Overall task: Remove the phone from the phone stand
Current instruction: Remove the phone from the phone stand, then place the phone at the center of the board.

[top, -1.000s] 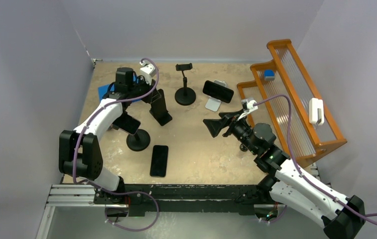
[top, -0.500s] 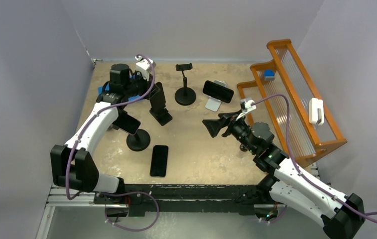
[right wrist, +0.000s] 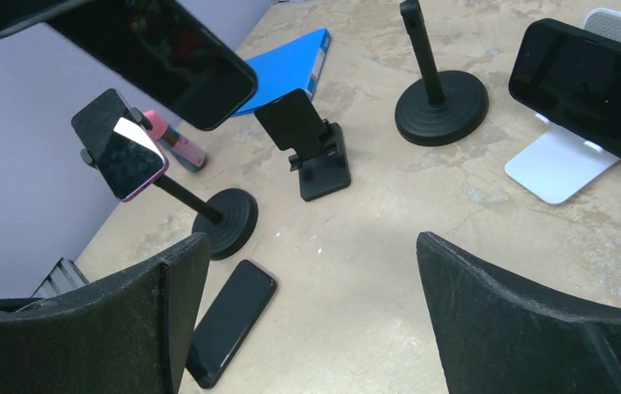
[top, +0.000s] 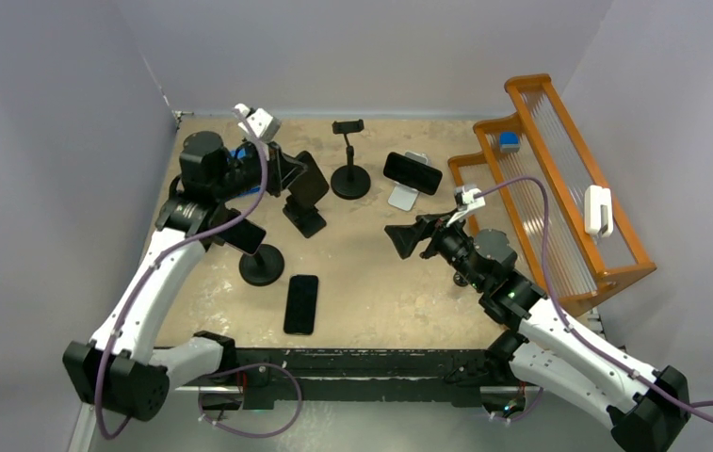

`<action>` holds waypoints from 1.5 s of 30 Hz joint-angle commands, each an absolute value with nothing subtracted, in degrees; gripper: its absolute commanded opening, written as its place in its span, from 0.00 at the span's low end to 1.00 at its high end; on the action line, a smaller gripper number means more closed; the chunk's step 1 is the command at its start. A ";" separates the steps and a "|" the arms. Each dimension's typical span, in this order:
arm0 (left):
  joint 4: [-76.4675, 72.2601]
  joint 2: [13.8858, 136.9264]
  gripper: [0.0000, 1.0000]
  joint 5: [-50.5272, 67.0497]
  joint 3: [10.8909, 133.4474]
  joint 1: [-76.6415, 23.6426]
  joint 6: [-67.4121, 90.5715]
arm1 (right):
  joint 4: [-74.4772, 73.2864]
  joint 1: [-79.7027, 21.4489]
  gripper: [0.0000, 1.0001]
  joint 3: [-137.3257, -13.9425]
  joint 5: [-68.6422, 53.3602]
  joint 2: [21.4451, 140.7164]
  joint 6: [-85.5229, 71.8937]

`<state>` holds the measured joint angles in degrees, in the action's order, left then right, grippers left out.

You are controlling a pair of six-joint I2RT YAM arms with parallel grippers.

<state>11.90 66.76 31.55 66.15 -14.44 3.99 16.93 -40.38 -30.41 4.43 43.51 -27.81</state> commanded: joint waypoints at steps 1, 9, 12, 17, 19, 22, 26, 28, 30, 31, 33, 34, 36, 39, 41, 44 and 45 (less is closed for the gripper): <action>3.93 60.22 0.00 38.48 63.07 -16.03 8.86 | 17.47 -40.34 0.97 -34.04 5.99 43.38 -26.71; -15.02 55.42 0.00 52.76 49.28 -19.35 18.64 | 20.32 -40.31 0.99 -34.08 0.46 41.82 -26.78; -20.79 54.95 0.00 55.55 44.98 -20.44 21.30 | 22.83 -40.28 0.99 -32.33 -4.47 39.17 -27.43; -23.92 56.76 0.00 60.81 41.29 -22.13 25.04 | 23.74 -40.28 0.99 -31.38 -15.74 35.92 -25.83; -24.34 57.71 0.00 62.36 40.28 -22.30 26.12 | 23.69 -40.27 0.99 -31.57 -19.69 35.70 -25.82; -25.00 58.53 0.00 64.49 40.85 -22.94 27.42 | 22.97 -40.34 0.98 -31.84 -19.56 36.00 -25.45; -28.18 57.95 0.00 66.86 39.88 -23.24 29.81 | 23.23 -40.28 0.97 -31.88 -21.57 37.99 -24.72; -28.38 57.56 0.00 67.69 39.77 -23.73 29.96 | 24.71 -40.32 0.96 -31.97 -26.38 40.15 -24.83; -28.69 57.33 0.00 68.70 39.69 -24.37 30.04 | 25.68 -40.37 0.95 -32.37 -30.40 42.53 -25.16; -28.91 57.26 0.00 69.54 39.65 -24.93 30.13 | 26.27 -40.47 0.94 -32.43 -32.10 43.84 -25.21; -29.06 57.14 0.00 70.61 39.72 -25.71 30.14 | 27.09 -40.68 0.94 -32.39 -33.88 44.72 -25.31; -29.18 57.01 0.00 71.00 39.69 -26.09 30.08 | 27.48 -40.89 0.93 -32.23 -34.01 44.97 -25.17; -29.31 56.77 0.00 71.53 39.64 -26.48 29.85 | 27.56 -41.61 0.93 -32.25 -33.76 45.14 -24.62; -29.29 56.71 0.00 71.53 39.52 -26.63 29.70 | 26.33 -43.41 0.92 -32.94 -33.39 46.44 -23.33; -29.37 56.75 0.00 71.70 39.50 -26.71 29.71 | 25.07 -45.37 0.91 -33.70 -32.62 47.95 -22.40; -29.42 56.65 0.00 71.72 39.47 -26.93 29.79 | 22.97 -49.73 0.90 -34.81 -28.50 50.21 -20.46; -29.44 56.61 0.00 71.72 39.39 -26.98 29.67 | 22.49 -51.11 0.89 -35.16 -26.87 50.85 -19.94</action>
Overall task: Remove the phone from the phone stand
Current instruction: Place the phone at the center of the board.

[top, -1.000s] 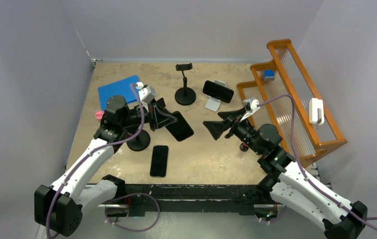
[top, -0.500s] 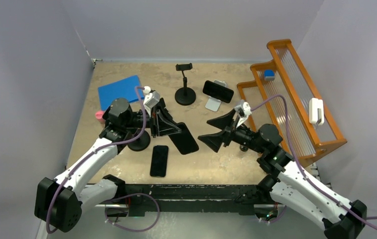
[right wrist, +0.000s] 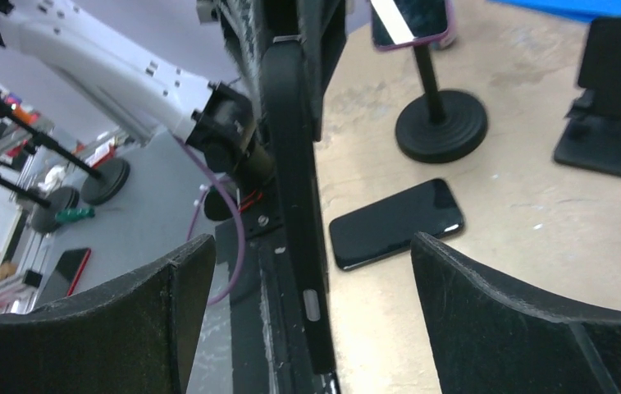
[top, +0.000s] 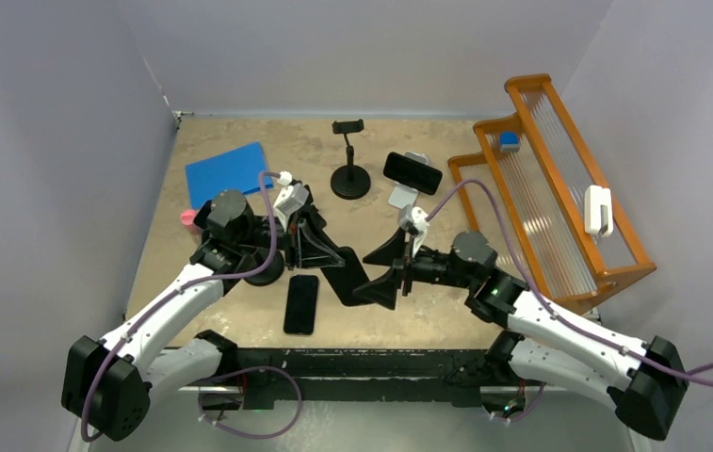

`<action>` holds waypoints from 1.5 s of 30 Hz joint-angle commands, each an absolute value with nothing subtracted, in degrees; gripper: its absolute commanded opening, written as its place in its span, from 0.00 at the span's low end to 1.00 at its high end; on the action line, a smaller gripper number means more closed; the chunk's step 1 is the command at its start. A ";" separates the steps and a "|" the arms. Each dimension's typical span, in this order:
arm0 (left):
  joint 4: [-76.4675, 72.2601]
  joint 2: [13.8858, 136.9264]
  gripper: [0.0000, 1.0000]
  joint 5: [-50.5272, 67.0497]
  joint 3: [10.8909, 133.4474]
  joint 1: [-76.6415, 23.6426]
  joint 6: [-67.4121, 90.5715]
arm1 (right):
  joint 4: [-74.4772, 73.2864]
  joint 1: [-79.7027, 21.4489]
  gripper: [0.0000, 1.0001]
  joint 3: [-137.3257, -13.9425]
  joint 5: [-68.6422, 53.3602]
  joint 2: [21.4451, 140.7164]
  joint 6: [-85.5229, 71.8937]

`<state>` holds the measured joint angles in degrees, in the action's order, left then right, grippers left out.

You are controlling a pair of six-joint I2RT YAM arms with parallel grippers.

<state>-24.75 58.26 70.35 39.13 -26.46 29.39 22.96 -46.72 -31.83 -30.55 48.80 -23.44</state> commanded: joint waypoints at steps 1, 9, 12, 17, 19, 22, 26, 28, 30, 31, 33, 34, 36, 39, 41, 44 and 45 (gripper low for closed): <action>-29.40 56.54 0.00 71.72 39.31 -27.10 29.54 | 22.27 -52.09 0.89 -35.44 -25.54 51.45 -19.60; -28.24 55.44 0.00 71.37 39.20 -28.01 27.77 | 26.61 -53.17 0.83 -34.79 -22.28 53.00 -20.70; -27.94 55.45 0.00 71.55 39.22 -28.14 27.33 | 27.81 -53.16 0.79 -34.25 -20.92 52.73 -20.93; -28.21 55.81 0.00 72.44 39.29 -28.26 27.55 | 31.29 -53.17 0.74 -32.72 -21.24 51.60 -21.99; -28.34 55.74 0.00 72.51 39.27 -28.34 27.58 | 31.53 -53.17 0.73 -32.61 -21.80 51.76 -22.10; -28.38 55.70 0.00 72.67 39.20 -28.45 27.52 | 31.91 -53.16 0.70 -32.29 -22.46 51.94 -22.21; -28.38 55.97 0.00 72.50 39.20 -28.47 27.42 | 33.32 -53.22 0.63 -31.61 -22.86 51.92 -23.08; -28.42 56.05 0.00 72.64 39.20 -28.48 27.57 | 33.81 -53.26 0.61 -31.49 -23.12 52.16 -23.20; -28.43 56.00 0.00 72.63 39.20 -28.48 27.54 | 33.67 -53.31 0.61 -31.54 -23.64 52.47 -23.16; -28.43 55.94 0.00 72.60 39.12 -28.48 27.51 | 33.44 -53.34 0.61 -31.60 -23.91 52.55 -23.05; -28.48 55.74 0.00 72.61 39.11 -28.55 27.47 | 32.92 -53.34 0.61 -31.50 -24.23 52.72 -22.88; -28.40 55.78 0.00 72.52 39.05 -28.56 27.43 | 32.53 -53.35 0.61 -31.49 -24.30 52.79 -22.69; -28.39 55.80 0.00 72.58 39.02 -28.56 27.42 | 32.03 -53.43 0.60 -31.46 -24.39 52.82 -22.59; -28.45 55.87 0.00 72.52 39.03 -28.64 27.42 | 31.68 -53.52 0.56 -31.26 -24.29 52.88 -22.70; -28.60 55.87 0.00 72.51 38.98 -28.65 27.49 | 31.55 -53.59 0.52 -31.16 -24.31 53.23 -22.88; -28.62 55.99 0.00 72.37 38.94 -28.73 27.51 | 31.83 -53.77 0.44 -31.12 -24.48 53.72 -23.14; -28.65 55.98 0.00 72.38 38.94 -28.74 27.52 | 32.02 -53.79 0.41 -31.08 -24.52 53.85 -23.19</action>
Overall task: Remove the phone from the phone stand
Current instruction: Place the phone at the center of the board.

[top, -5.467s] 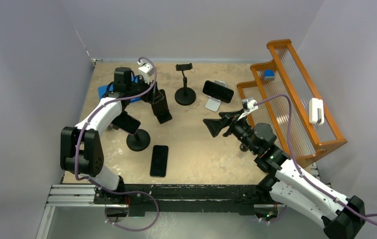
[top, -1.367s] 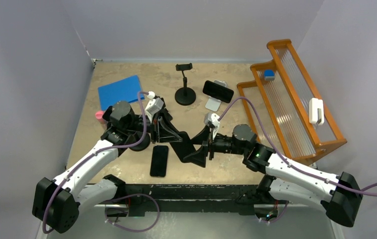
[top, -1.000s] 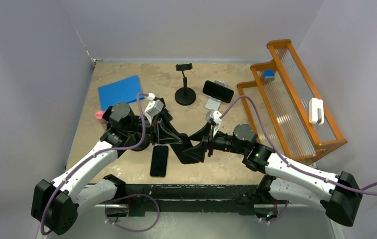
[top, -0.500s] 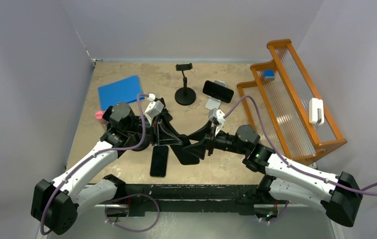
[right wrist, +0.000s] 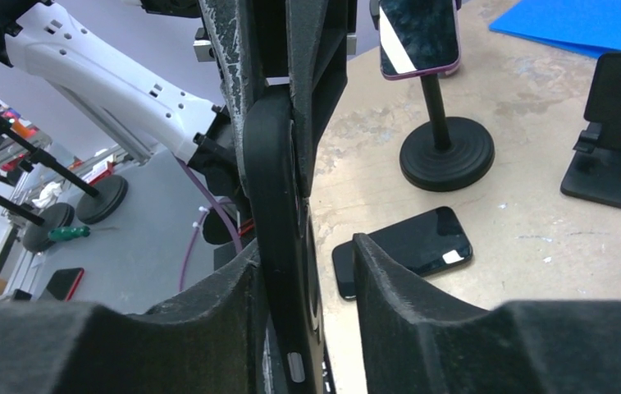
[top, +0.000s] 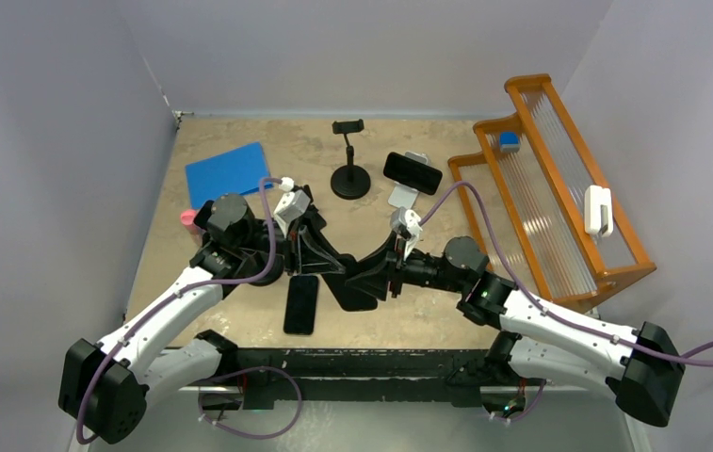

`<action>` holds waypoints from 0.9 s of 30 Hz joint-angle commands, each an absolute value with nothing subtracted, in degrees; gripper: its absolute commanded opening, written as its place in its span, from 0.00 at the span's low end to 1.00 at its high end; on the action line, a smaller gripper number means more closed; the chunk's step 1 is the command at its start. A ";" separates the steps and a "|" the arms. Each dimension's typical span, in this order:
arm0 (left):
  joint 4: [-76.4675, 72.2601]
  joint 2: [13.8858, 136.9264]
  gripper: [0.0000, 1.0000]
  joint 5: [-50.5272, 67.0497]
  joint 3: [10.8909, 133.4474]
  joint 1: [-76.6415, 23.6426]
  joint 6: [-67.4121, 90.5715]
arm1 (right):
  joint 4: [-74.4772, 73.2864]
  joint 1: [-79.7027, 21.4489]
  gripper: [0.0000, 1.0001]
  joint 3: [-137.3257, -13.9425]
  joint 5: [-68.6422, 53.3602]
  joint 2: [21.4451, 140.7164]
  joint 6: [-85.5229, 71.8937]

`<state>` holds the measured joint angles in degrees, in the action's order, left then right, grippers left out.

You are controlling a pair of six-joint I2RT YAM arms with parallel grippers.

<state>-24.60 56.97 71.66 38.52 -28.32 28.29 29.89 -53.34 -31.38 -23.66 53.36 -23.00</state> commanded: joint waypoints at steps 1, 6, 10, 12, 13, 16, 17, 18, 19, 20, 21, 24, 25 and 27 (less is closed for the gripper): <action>-28.64 55.92 0.00 72.39 38.94 -28.74 27.53 | 32.21 -53.87 0.38 -31.19 -24.51 53.87 -23.34; -28.11 55.76 0.00 71.21 38.89 -28.83 27.30 | 33.39 -53.96 0.13 -31.51 -24.66 53.49 -24.24; -26.48 55.49 0.43 68.59 39.19 -28.83 26.48 | 32.62 -54.05 0.00 -31.83 -23.44 52.58 -24.71; -25.10 54.95 0.63 66.14 39.47 -28.83 25.88 | 32.62 -54.01 0.00 -31.64 -22.78 51.61 -25.25; -24.00 54.60 0.69 64.62 39.75 -28.83 25.33 | 32.74 -54.05 0.00 -31.38 -22.12 50.92 -25.71; -20.01 52.81 0.75 56.90 40.44 -28.76 23.81 | 32.96 -54.05 0.00 -30.74 -18.88 48.43 -27.52; -18.66 52.02 0.76 53.35 40.73 -28.74 23.69 | 33.08 -54.05 0.00 -30.34 -17.48 47.49 -28.38; -17.50 51.12 0.77 50.04 40.92 -28.74 23.23 | 33.13 -54.05 0.00 -30.02 -16.15 46.53 -29.16; -16.60 50.06 0.77 46.87 40.95 -28.74 22.72 | 33.13 -54.01 0.00 -29.79 -14.80 45.99 -30.04; -16.09 48.56 0.78 43.63 40.77 -28.74 22.28 | 33.06 -54.05 0.00 -29.53 -13.45 45.67 -31.02; -15.98 47.47 0.78 40.96 40.45 -28.74 21.89 | 32.92 -54.05 0.00 -29.25 -11.79 45.46 -32.08; -16.76 44.00 0.79 32.68 38.77 -28.74 21.75 | 31.98 -54.05 0.00 -28.84 -6.38 46.07 -35.91; -16.97 42.91 0.79 30.38 38.11 -28.74 21.57 | 31.20 -54.05 0.00 -28.83 -4.38 46.56 -37.86; -17.02 41.06 0.79 25.64 37.31 -28.74 21.29 | 30.06 -54.05 0.00 -28.63 -0.57 47.92 -40.58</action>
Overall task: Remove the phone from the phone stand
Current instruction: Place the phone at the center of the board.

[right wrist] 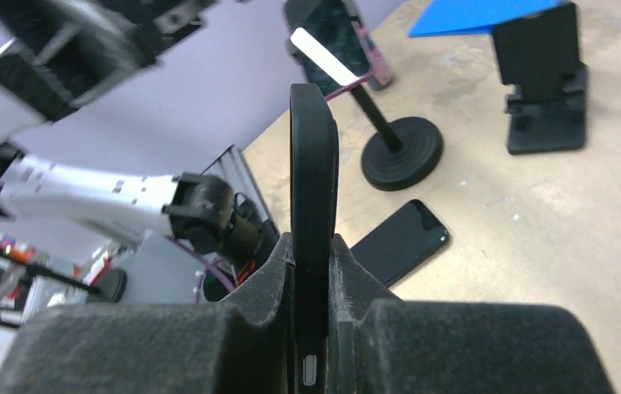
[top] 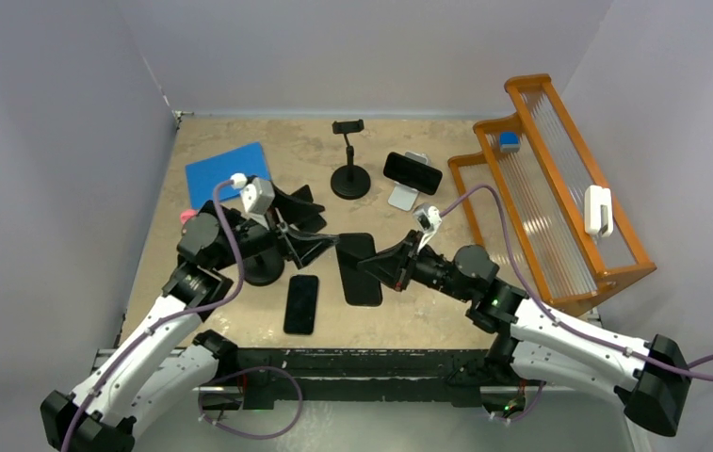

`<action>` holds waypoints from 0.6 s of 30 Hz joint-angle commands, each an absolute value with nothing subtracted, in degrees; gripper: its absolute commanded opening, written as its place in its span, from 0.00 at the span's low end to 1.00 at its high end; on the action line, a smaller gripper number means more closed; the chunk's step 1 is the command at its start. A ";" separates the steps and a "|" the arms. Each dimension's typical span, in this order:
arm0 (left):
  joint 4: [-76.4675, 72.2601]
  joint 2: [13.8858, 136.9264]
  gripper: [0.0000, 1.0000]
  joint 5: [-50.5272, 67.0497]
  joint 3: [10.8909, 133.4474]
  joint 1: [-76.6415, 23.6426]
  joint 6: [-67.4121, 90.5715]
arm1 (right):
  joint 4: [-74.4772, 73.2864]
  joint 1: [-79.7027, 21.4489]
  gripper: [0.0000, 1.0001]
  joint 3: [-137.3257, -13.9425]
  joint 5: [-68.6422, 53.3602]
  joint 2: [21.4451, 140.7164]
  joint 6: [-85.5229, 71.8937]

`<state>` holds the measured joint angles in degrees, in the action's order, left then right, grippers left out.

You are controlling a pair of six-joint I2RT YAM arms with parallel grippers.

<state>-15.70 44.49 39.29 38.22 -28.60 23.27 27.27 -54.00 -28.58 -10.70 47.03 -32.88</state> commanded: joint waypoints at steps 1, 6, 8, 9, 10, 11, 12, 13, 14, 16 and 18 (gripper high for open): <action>-16.90 40.19 0.79 23.53 36.85 -28.74 20.82 | 29.77 -54.05 0.00 -28.51 0.68 48.63 -42.02; -14.39 37.30 0.78 14.49 36.84 -28.74 19.75 | 30.83 -54.00 0.00 -27.01 4.42 52.37 -49.34; -13.42 36.70 0.78 13.03 37.25 -28.74 19.96 | 31.95 -54.10 0.00 -26.56 4.41 54.31 -51.72; -13.17 36.57 0.78 12.74 37.37 -28.70 20.07 | 32.14 -54.12 0.00 -26.53 4.58 55.27 -52.90; -13.10 36.41 0.78 12.63 37.43 -28.73 20.19 | 32.10 -54.13 0.00 -26.56 4.78 56.15 -53.96; -12.99 36.50 0.78 12.35 37.55 -28.74 20.58 | 32.15 -54.13 0.00 -26.62 4.89 57.05 -54.96; -12.74 36.60 0.78 11.83 37.75 -28.74 21.06 | 32.26 -54.14 0.00 -26.63 4.90 57.83 -55.73; -12.43 36.81 0.77 11.29 37.91 -28.74 21.35 | 32.40 -54.14 0.00 -26.60 4.97 58.58 -56.55; -12.01 37.07 0.77 11.02 38.19 -28.74 21.55 | 32.31 -54.14 0.00 -26.55 5.24 59.33 -57.55; -11.07 37.52 0.76 9.87 38.83 -28.74 22.06 | 32.12 -54.14 0.00 -26.48 5.82 60.76 -59.36; -10.34 38.02 0.76 9.17 39.34 -28.72 22.49 | 32.25 -54.14 0.00 -26.28 6.29 62.19 -61.27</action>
